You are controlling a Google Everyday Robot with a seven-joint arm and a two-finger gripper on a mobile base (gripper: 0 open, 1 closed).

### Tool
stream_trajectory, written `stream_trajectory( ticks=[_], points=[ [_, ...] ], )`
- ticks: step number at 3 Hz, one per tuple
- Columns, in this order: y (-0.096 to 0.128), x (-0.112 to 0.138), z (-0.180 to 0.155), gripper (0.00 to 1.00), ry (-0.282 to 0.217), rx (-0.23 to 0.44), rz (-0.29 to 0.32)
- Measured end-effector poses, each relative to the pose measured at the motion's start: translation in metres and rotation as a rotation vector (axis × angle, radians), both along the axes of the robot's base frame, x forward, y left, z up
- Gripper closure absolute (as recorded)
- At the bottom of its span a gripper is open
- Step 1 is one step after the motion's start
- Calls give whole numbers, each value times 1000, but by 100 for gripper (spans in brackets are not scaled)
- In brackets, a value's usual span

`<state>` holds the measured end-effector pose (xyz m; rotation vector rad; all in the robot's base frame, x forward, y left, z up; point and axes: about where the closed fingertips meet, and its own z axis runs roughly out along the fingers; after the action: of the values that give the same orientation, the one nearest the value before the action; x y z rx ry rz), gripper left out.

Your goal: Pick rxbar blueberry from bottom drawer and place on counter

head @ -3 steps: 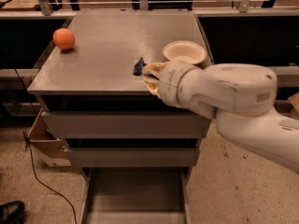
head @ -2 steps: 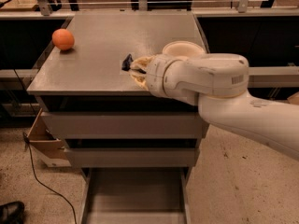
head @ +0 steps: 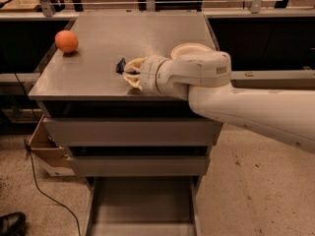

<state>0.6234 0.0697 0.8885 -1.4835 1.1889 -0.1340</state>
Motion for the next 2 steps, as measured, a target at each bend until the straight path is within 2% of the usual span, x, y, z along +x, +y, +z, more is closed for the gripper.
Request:
stream_trajectory(
  ticks=[2],
  points=[
    [17,4,-15,29,37,21,40]
  ],
)
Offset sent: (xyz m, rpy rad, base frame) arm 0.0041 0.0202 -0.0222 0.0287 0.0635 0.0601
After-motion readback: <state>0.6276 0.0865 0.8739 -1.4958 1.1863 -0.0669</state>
